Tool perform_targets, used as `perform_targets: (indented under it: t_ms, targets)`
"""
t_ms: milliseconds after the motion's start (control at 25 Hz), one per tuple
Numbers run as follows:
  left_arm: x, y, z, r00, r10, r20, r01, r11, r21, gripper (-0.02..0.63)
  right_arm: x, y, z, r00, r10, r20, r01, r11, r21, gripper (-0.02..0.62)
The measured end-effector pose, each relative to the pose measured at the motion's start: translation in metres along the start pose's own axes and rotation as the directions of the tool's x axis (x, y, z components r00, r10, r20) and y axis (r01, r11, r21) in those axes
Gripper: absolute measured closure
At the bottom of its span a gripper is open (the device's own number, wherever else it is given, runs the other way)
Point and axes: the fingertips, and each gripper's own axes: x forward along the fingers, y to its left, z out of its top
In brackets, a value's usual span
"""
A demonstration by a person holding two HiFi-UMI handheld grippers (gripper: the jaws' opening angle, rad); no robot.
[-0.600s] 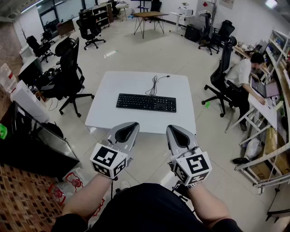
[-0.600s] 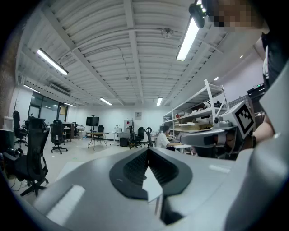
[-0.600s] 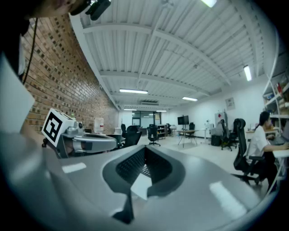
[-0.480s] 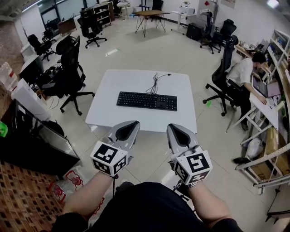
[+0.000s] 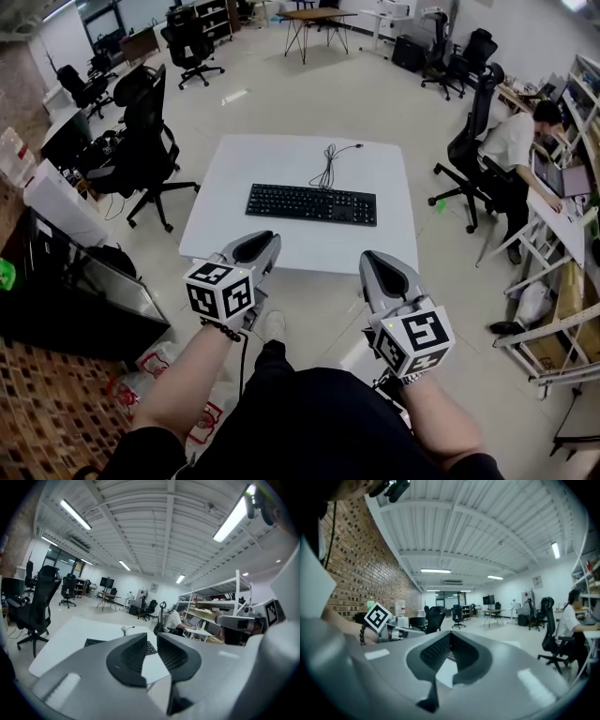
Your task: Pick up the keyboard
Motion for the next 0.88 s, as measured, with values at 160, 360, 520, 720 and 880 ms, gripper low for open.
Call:
perform_targets:
  t_ms: [160, 360, 520, 720, 880]
  targets:
    - [0.029, 0.062, -0.005, 0.998, 0.03, -0.051, -0.034, 0.996, -0.087, 0.513, 0.03, -0.02, -0.005, 0.999, -0.039, -0.024, 0.04, 0.999, 0.025, 0.592]
    - [0.071, 0.154, -0.02, 0.984, 0.086, -0.155, -0.109, 0.982, -0.152, 0.474, 0.085, -0.041, -0.01, 0.995, -0.078, -0.062, 0.081, 0.995, 0.059, 0.592]
    - [0.102, 0.227, -0.038, 0.96, 0.127, -0.251, -0.179, 0.964, -0.196, 0.462, 0.131, -0.051, -0.022, 0.989, -0.097, -0.109, 0.107, 0.99, 0.089, 0.592]
    - [0.14, 0.29, -0.074, 0.924, 0.089, -0.372, -0.207, 0.934, -0.29, 0.459, 0.179, -0.068, -0.041, 0.977, -0.132, -0.169, 0.156, 0.978, 0.138, 0.592]
    - [0.167, 0.323, -0.101, 0.898, 0.024, -0.44, -0.211, 0.901, -0.38, 0.459, 0.207, -0.08, -0.055, 0.965, -0.163, -0.205, 0.2, 0.964, 0.177, 0.592]
